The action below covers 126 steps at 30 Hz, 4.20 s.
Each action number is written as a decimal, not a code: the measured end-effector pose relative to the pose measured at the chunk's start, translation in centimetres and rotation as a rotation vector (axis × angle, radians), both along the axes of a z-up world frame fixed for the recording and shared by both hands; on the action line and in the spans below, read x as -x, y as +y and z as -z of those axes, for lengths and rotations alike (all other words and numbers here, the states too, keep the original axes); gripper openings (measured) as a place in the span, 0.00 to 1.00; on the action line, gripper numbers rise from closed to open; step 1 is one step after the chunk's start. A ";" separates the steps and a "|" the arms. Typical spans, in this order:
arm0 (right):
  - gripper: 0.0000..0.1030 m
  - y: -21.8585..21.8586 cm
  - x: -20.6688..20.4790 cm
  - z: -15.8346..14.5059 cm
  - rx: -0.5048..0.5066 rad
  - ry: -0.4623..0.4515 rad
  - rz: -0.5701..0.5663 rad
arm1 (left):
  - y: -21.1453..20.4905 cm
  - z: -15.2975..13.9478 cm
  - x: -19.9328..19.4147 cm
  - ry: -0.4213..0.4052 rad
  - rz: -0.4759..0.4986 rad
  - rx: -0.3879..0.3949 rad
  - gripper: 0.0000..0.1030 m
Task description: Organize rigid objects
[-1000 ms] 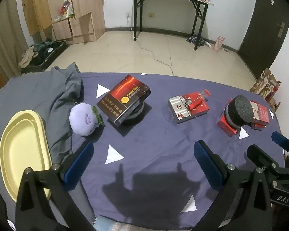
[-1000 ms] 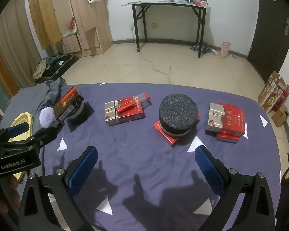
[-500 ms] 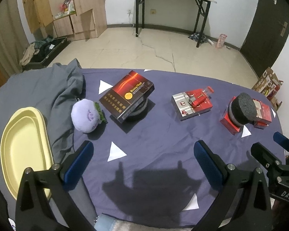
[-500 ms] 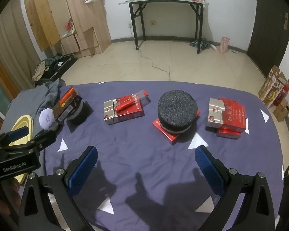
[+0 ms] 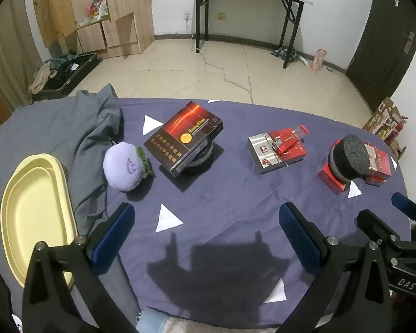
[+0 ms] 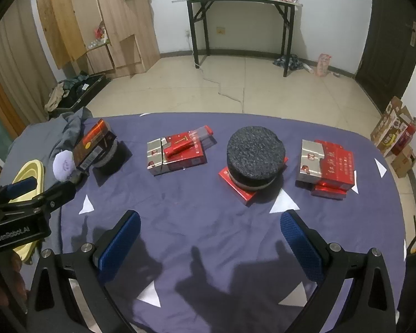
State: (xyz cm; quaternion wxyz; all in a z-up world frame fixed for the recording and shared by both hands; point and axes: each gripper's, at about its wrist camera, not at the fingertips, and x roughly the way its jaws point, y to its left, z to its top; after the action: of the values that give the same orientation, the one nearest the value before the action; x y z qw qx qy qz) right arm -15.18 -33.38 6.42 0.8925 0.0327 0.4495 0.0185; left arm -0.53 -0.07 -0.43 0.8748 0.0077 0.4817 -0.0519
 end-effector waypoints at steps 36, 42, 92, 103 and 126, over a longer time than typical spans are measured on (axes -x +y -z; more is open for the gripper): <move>1.00 -6.3 -6.8 3.6 -0.037 0.075 0.043 | 1.7 4.7 -10.9 0.098 0.329 -0.227 0.99; 1.00 -5.9 -8.1 4.4 0.004 0.047 0.000 | 1.3 5.2 -12.0 0.114 0.339 -0.207 0.82; 0.64 -5.2 -8.2 5.7 -0.054 -0.012 -0.052 | 8.2 4.1 -13.8 0.111 0.205 -0.015 0.92; 0.64 -4.9 -8.1 5.9 -0.053 -0.015 -0.050 | 8.2 3.2 -14.7 0.109 0.151 0.005 0.92; 0.63 -4.5 -6.9 4.4 -0.053 -0.085 -0.049 | 4.8 3.7 -14.5 0.114 0.195 -0.091 0.50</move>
State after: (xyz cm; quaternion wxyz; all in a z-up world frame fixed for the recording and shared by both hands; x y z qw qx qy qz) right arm -8.30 -37.90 2.05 0.9090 0.0446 0.4110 0.0534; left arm 13.98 4.71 -4.12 0.8356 0.0910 0.5294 -0.1150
